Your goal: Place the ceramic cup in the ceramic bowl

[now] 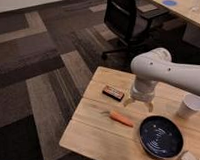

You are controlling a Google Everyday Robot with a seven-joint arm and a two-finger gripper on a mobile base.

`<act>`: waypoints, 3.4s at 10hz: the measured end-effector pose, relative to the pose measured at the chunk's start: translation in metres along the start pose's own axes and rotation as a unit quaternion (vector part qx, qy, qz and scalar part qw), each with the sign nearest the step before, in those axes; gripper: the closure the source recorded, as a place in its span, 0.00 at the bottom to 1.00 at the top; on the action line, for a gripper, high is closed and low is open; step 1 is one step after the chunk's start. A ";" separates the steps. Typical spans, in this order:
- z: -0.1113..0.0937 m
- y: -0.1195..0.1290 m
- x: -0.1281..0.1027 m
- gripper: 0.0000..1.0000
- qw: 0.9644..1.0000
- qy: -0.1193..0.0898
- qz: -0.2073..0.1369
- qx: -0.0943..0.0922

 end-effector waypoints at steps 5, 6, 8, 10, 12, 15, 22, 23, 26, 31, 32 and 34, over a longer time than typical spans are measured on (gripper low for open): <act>0.013 -0.040 -0.024 0.35 0.999 0.005 0.036 -0.012; 0.021 -0.059 -0.035 0.35 0.999 0.012 0.046 -0.023; 0.022 -0.129 -0.062 0.35 0.997 0.025 0.072 -0.018; -0.020 -0.203 -0.089 0.35 0.994 0.000 0.104 0.017; -0.025 -0.205 -0.091 0.35 0.994 -0.003 0.105 0.019; -0.022 -0.205 -0.090 0.35 0.994 0.001 0.107 0.020; 0.031 -0.263 -0.116 0.35 0.982 0.033 0.179 0.050; 0.034 -0.264 -0.118 0.35 0.982 0.034 0.177 0.050; 0.048 -0.269 -0.120 0.35 0.982 0.044 0.173 0.055; 0.064 -0.249 -0.126 0.69 0.988 0.047 0.145 0.036; 0.062 -0.246 -0.129 0.86 0.989 0.041 0.136 0.037; 0.056 -0.241 -0.132 1.00 0.991 0.030 0.121 0.039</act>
